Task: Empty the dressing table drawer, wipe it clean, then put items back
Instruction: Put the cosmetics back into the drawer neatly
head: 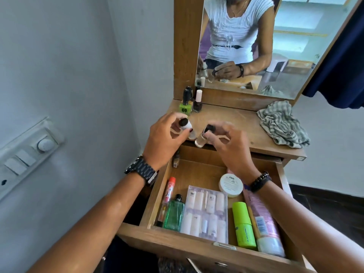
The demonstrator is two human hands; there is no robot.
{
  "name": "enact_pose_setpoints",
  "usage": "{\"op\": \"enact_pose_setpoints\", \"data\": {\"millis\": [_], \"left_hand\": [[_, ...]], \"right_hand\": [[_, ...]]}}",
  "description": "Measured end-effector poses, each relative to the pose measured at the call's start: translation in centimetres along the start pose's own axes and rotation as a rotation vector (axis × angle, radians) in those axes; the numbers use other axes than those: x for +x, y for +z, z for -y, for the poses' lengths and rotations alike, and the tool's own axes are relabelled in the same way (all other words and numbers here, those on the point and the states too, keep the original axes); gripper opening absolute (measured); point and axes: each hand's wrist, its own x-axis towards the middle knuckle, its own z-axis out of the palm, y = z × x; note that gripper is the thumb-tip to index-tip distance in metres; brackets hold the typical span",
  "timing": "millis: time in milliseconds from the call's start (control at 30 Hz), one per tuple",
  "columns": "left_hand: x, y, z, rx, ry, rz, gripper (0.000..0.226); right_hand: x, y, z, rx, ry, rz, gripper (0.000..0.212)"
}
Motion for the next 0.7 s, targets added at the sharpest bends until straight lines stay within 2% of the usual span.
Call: {"op": "enact_pose_setpoints", "data": {"millis": [133,267,467,567,700], "left_hand": [[-1.9,-0.1,1.2,0.087,-0.049,0.228,0.026],[-1.8,1.4,2.4,0.306,-0.033,0.383,0.024],[-0.9,2.7,3.1,0.548,0.077,0.461,0.032],[-1.6,3.0,3.3,0.622,0.138,0.476,0.025],[-2.0,3.3,3.1,0.662,0.103,0.492,0.019]], "right_hand": [[-2.3,0.7,-1.2,-0.07,0.044,0.144,0.018],[-2.4,2.3,-3.4,-0.236,0.064,0.172,0.023],[-1.7,4.9,-5.1,-0.386,0.063,0.179,0.027],[-1.9,5.7,-5.1,-0.427,0.054,0.171,0.021],[-2.3,5.9,-5.2,-0.469,0.014,0.158,0.013]]}}
